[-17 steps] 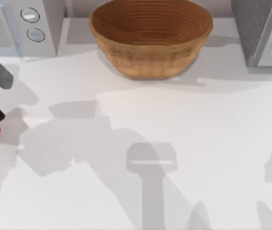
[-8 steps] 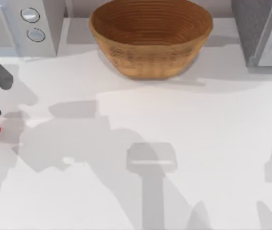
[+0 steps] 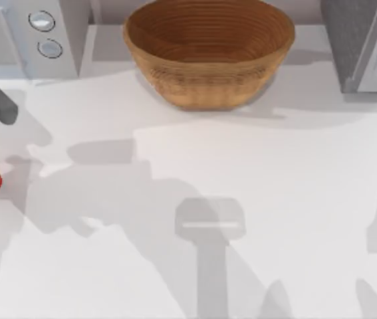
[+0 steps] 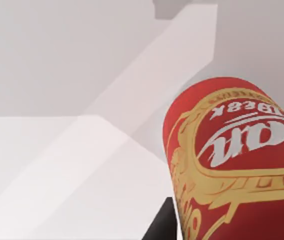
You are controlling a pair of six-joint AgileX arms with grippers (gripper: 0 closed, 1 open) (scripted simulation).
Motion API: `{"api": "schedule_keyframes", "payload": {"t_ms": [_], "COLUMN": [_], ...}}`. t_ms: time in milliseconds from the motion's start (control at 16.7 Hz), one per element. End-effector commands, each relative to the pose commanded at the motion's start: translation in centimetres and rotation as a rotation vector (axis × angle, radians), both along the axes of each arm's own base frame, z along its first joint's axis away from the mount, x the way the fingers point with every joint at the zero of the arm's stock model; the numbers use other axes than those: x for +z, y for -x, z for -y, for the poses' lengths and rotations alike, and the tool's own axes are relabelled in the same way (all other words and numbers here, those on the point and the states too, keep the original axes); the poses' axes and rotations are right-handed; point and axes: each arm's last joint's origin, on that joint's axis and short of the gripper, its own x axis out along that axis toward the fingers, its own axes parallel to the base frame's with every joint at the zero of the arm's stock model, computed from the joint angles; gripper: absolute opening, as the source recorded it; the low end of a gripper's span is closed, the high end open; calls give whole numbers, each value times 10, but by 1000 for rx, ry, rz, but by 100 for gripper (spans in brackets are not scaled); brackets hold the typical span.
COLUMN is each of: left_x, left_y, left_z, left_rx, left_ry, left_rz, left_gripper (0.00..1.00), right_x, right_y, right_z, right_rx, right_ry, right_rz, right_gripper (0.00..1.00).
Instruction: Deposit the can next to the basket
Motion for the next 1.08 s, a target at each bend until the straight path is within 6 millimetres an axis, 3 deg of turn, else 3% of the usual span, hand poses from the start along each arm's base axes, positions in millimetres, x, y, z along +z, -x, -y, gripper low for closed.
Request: {"api": "schedule_keyframes", "payload": {"t_ms": [660,840,1080], "left_x": [-1,-3,-3], "left_y": [-2,-12,-27], "left_z": [7,33,97], "left_rx": [12,70,215], "left_ry": [1,1,-9], "left_rz": [-10,-33,-45], "left_gripper": [0,0,0], "right_x": [0,0,0], "right_y": [0,0,0], "right_z": [0,0,0], "right_rx": [0,0,0], "right_ry": [0,0,0], "right_rz": [0,0,0], "right_gripper": [100,100,100]}}
